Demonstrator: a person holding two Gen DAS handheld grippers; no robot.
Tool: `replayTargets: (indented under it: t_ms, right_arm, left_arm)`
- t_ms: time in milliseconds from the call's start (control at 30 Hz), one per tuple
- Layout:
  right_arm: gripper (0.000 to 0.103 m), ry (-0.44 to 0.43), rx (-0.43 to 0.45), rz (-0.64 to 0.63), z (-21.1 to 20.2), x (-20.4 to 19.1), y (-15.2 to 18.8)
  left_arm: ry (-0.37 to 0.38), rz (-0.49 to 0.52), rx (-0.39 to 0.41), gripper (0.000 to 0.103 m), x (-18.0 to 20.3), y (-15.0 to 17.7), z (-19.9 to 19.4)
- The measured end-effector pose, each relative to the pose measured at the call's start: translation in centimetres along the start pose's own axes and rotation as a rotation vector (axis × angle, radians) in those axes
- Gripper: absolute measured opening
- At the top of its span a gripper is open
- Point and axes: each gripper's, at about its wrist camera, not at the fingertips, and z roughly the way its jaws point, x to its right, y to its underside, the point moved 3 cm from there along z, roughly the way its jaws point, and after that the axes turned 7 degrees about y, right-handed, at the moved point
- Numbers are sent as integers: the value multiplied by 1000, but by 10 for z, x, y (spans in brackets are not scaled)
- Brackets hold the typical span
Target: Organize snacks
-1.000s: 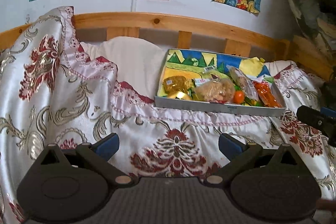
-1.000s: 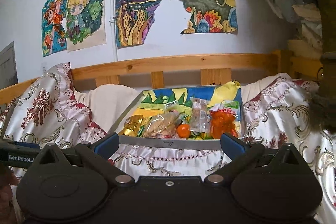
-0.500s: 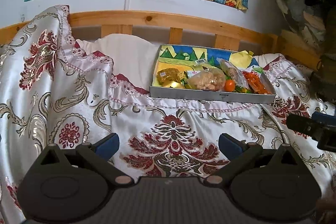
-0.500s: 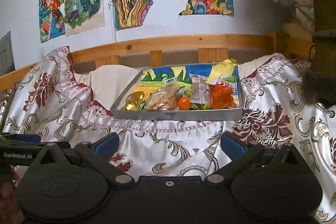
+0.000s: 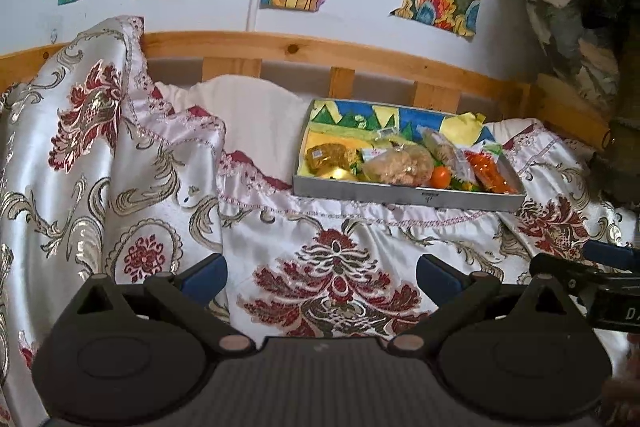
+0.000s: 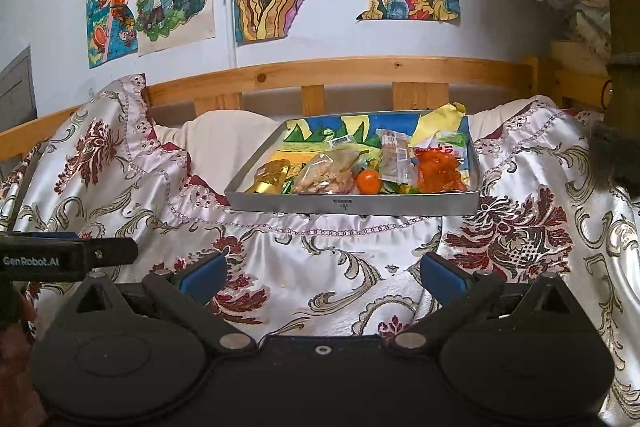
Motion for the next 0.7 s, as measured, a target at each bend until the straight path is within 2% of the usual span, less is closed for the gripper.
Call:
replayTargets:
  t_ms: [700]
  right_arm:
    - [102, 7, -5, 14, 3, 2, 1]
  left_arm:
    - [4, 32, -14, 103, 5, 2, 1]
